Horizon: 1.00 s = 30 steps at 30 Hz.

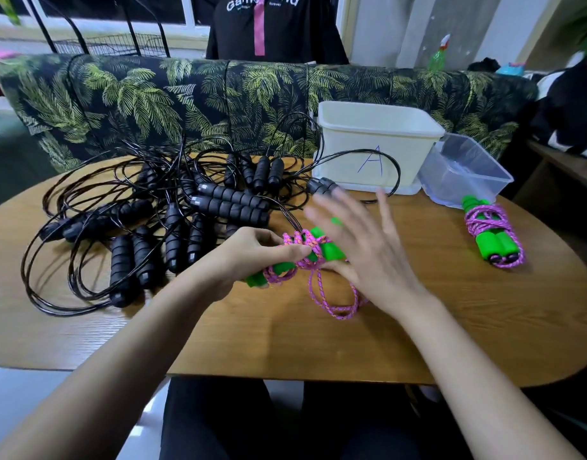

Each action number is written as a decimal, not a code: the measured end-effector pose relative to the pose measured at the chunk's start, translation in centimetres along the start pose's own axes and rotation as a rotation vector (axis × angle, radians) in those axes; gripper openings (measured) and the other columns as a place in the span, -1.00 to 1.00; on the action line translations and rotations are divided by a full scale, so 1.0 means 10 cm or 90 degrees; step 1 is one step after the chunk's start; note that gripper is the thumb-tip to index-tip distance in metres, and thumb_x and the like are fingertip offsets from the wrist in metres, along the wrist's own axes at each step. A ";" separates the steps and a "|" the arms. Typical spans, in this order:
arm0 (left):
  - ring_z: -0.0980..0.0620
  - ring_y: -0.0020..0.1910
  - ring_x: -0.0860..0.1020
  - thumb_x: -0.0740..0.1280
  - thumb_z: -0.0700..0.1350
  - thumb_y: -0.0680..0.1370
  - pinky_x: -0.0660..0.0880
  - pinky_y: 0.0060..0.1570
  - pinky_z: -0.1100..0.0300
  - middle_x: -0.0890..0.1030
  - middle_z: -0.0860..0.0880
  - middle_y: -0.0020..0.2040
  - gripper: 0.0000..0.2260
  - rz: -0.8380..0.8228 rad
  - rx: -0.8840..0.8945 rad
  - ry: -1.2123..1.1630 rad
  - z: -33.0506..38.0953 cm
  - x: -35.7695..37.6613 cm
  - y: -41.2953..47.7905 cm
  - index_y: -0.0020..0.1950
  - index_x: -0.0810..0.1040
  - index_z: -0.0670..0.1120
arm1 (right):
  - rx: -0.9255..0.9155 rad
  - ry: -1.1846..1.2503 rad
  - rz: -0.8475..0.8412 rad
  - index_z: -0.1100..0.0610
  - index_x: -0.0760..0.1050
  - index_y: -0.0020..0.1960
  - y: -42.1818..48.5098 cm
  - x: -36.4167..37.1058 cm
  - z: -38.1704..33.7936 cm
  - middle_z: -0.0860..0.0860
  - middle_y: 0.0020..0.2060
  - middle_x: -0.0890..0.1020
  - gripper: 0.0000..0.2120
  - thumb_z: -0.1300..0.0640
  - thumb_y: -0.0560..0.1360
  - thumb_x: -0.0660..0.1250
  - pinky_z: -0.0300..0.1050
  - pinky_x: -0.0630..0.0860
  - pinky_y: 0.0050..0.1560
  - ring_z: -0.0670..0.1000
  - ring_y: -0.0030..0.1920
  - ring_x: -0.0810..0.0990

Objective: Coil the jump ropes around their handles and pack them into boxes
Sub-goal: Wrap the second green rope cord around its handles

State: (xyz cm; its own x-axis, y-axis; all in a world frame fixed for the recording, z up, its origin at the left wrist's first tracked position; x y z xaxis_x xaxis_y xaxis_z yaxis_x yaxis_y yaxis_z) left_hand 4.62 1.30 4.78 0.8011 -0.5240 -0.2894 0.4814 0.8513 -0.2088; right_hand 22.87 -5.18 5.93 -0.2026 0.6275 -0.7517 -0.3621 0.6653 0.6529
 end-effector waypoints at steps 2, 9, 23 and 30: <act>-0.07 -0.26 0.66 0.57 0.28 0.24 0.58 -0.32 0.17 0.71 -0.12 -0.17 -0.39 -0.053 -0.019 0.008 0.06 0.00 -0.02 0.01 0.63 -0.20 | -0.110 -0.031 -0.021 0.00 0.27 0.51 -0.02 -0.01 0.04 0.00 0.34 0.55 -0.20 0.05 0.36 0.53 0.39 0.01 0.50 0.05 0.31 0.54; -0.04 0.04 0.63 0.11 0.48 0.35 0.41 0.09 0.01 0.70 -0.09 0.06 -0.32 -0.103 -0.081 -0.223 0.13 -0.13 0.01 -0.01 0.69 -0.04 | 0.232 0.255 0.056 -0.07 0.38 0.47 -0.15 -0.02 0.16 -0.07 0.13 0.67 -0.34 -0.06 0.41 0.49 0.02 0.41 0.37 -0.10 0.13 0.58; -0.03 -0.04 0.69 0.67 0.03 0.20 0.61 0.09 0.00 0.70 -0.10 -0.05 -0.37 0.079 0.272 -0.090 -0.17 0.32 0.67 0.20 0.57 -0.08 | 0.631 0.674 0.068 -0.21 0.60 0.09 -0.19 0.43 0.31 -0.14 -0.05 0.73 -0.67 0.18 0.47 0.48 0.10 0.61 0.14 -0.09 0.03 0.69; 0.02 0.00 0.62 0.64 0.09 0.24 0.55 0.17 0.14 0.64 -0.08 -0.02 -0.28 0.016 0.358 -0.127 -0.15 0.28 0.97 0.32 0.49 -0.01 | 0.689 0.819 0.103 0.02 0.62 0.07 -0.12 0.55 0.52 -0.10 -0.12 0.74 -0.81 0.26 0.53 0.40 -0.31 0.57 -0.16 -0.15 -0.08 0.69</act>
State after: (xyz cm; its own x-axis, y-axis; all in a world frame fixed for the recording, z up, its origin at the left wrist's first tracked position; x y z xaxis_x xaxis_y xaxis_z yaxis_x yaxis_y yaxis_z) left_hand 11.03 8.06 0.50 0.8395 -0.5351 -0.0948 0.5327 0.7759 0.3378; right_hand 26.90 -0.44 1.47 -0.9270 0.3619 0.0987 0.3694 0.9263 0.0737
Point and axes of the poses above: each hand's wrist, its own y-axis towards the middle knuckle, its own x-axis out of the palm, z = x × y, the point moved 3 cm from there along y, towards the middle knuckle
